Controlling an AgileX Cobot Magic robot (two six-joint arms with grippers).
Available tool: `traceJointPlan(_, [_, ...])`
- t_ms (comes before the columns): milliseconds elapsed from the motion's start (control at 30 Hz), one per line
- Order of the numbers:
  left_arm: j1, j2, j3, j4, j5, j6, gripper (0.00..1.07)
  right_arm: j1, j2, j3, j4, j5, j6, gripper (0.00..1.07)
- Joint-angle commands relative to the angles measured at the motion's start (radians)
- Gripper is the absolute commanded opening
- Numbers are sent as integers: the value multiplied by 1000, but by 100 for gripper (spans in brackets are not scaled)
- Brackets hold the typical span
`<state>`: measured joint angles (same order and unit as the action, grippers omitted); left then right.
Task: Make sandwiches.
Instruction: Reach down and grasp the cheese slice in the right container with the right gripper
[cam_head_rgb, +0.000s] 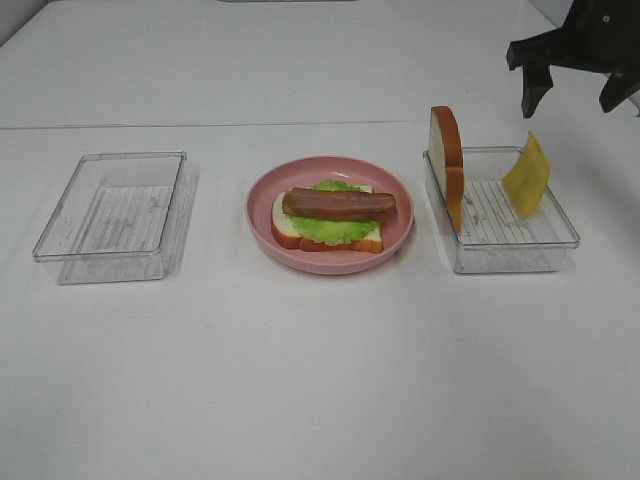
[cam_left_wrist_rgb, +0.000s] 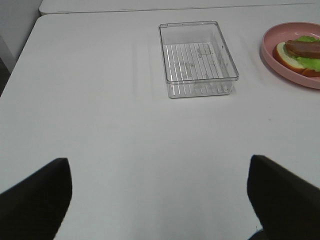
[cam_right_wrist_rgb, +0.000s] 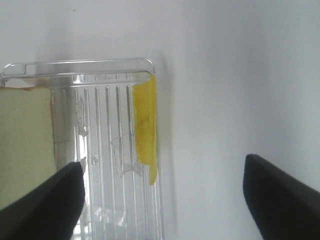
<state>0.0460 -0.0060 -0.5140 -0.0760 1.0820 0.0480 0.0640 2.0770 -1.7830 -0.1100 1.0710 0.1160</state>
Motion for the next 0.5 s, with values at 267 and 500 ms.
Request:
traceJointPlan(267, [-2,-15,0,-6,-5,-5,89,-2,142,-58,-5,-59,-6,78])
traceJointPlan(500, [-2,-15,0,-6,-5,-5,89,-2,187,-88,24,-54,-3,75])
